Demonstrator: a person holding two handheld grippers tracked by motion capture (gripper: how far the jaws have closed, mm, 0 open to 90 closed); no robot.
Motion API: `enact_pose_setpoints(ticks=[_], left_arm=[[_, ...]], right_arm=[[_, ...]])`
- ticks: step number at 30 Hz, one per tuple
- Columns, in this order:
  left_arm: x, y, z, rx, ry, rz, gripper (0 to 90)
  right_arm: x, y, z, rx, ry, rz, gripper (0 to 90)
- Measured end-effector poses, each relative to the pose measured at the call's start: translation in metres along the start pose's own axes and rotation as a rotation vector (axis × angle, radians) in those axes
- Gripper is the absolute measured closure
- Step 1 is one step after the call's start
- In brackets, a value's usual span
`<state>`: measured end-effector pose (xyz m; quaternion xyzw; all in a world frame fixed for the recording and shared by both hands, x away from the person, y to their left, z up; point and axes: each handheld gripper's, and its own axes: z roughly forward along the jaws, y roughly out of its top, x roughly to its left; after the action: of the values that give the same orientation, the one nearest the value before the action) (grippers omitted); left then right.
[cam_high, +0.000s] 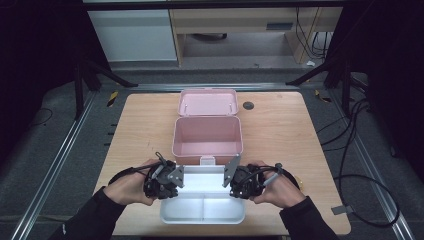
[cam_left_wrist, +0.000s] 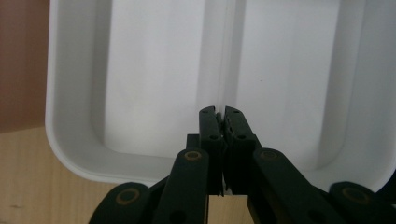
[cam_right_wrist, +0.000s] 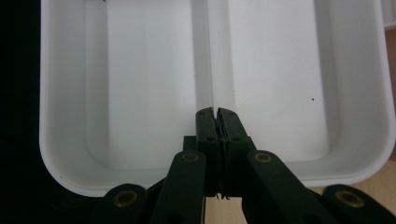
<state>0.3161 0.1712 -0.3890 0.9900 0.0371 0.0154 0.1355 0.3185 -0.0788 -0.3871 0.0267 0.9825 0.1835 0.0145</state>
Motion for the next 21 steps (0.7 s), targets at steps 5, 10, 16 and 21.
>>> enact_pose_setpoints(ticks=[5, 10, 16, 21], left_arm=[[0.000, -0.003, 0.014, 0.006, -0.016, -0.002, 86.9], [0.003, -0.003, 0.037, 0.013, -0.030, 0.001, 86.7], [0.016, -0.004, 0.070, 0.025, -0.058, -0.020, 86.5], [0.016, -0.004, 0.082, 0.036, -0.070, -0.023, 86.9]], right_arm=[[0.003, -0.006, 0.016, 0.001, 0.015, 0.015, 88.8], [0.002, -0.018, 0.038, 0.010, 0.034, 0.042, 88.7], [-0.007, -0.032, 0.062, 0.013, 0.036, 0.074, 88.1], [-0.013, -0.039, 0.076, 0.018, 0.045, 0.097, 86.9]])
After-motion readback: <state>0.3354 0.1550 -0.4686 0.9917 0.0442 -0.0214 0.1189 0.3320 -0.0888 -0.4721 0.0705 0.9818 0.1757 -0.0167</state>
